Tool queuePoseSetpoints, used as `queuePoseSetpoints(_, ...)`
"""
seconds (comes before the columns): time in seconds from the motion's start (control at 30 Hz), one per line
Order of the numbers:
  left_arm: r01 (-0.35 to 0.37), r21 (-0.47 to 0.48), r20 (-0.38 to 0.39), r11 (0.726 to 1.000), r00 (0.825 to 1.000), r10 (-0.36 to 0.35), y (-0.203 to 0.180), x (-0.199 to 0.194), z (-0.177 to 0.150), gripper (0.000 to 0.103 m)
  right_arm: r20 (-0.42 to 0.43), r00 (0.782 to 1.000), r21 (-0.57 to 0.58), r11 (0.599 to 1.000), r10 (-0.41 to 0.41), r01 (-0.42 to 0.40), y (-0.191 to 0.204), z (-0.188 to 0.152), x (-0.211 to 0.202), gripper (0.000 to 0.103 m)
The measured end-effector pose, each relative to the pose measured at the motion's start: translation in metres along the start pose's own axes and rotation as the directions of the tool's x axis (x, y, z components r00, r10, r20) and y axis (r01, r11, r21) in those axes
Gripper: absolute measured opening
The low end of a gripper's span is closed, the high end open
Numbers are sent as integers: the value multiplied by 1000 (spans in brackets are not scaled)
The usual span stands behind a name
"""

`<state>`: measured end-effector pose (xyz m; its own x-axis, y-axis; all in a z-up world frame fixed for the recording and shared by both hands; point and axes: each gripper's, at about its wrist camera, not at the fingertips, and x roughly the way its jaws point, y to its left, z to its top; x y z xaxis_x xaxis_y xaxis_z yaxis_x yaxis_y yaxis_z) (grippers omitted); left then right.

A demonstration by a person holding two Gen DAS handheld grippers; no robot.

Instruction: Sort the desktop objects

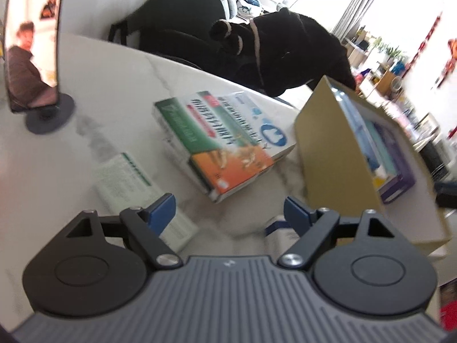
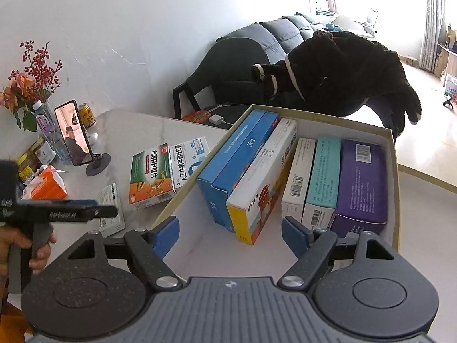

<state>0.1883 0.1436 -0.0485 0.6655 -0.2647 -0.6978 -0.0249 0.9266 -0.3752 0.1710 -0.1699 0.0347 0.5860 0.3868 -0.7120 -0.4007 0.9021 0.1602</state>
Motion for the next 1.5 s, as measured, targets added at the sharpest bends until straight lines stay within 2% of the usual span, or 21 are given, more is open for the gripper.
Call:
queuePoseSetpoints(0.07,50,-70,-10,996,999,-51,3,7,3,82,2,1000,-5,1000,8,-8,-1,-1,-1,83)
queuePoseSetpoints(0.17,89,-162,-17,983,996,-93,9,19,3,78,8,1000,-10,1000,14,-14,-2,-1,-1,84)
queuePoseSetpoints(0.3,107,-267,-21,958,993,-116,17,32,1,75,14,1000,-11,1000,19,-19,-5,-1,-1,84)
queuePoseSetpoints(0.47,131,-391,-19,911,989,-150,27,48,-5,69,15,1000,-14,1000,25,-25,-5,-6,-4,85)
queuePoseSetpoints(0.53,134,-421,-12,897,988,-153,29,52,-8,68,13,1000,-15,1000,28,-28,-5,-7,-3,85)
queuePoseSetpoints(0.57,135,-433,-6,891,988,-153,30,54,-9,63,12,999,-15,999,29,-29,-5,-7,-3,85)
queuePoseSetpoints(0.7,145,-465,34,874,989,-146,31,52,-9,61,10,999,-18,999,32,-31,-5,-9,-2,85)
queuePoseSetpoints(0.8,134,-486,41,864,991,-131,33,52,-10,48,9,999,-20,999,33,-33,-3,-10,-2,86)
queuePoseSetpoints(0.83,126,-497,40,858,992,-122,35,51,-12,38,8,999,-21,999,33,-33,-2,-11,-1,86)
queuePoseSetpoints(0.9,135,-523,49,841,990,-129,39,51,-15,37,7,999,-21,999,34,-34,0,-11,-1,86)
queuePoseSetpoints(0.97,142,-530,58,836,990,-132,40,49,-15,34,6,999,-22,999,35,-35,2,-12,0,86)
queuePoseSetpoints(1.1,155,-520,77,840,988,-135,36,41,-15,29,4,999,-23,999,37,-36,6,-13,1,86)
queuePoseSetpoints(1.27,169,-478,98,862,986,-139,28,31,-11,21,9,999,-28,999,35,-35,10,-11,-2,86)
queuePoseSetpoints(1.37,154,-412,113,898,987,-117,20,23,-9,17,10,999,-36,999,39,-39,16,-10,-2,86)
queuePoseSetpoints(1.5,125,-307,133,944,987,-87,9,12,-8,16,9,999,-47,998,46,-45,25,-10,-2,86)
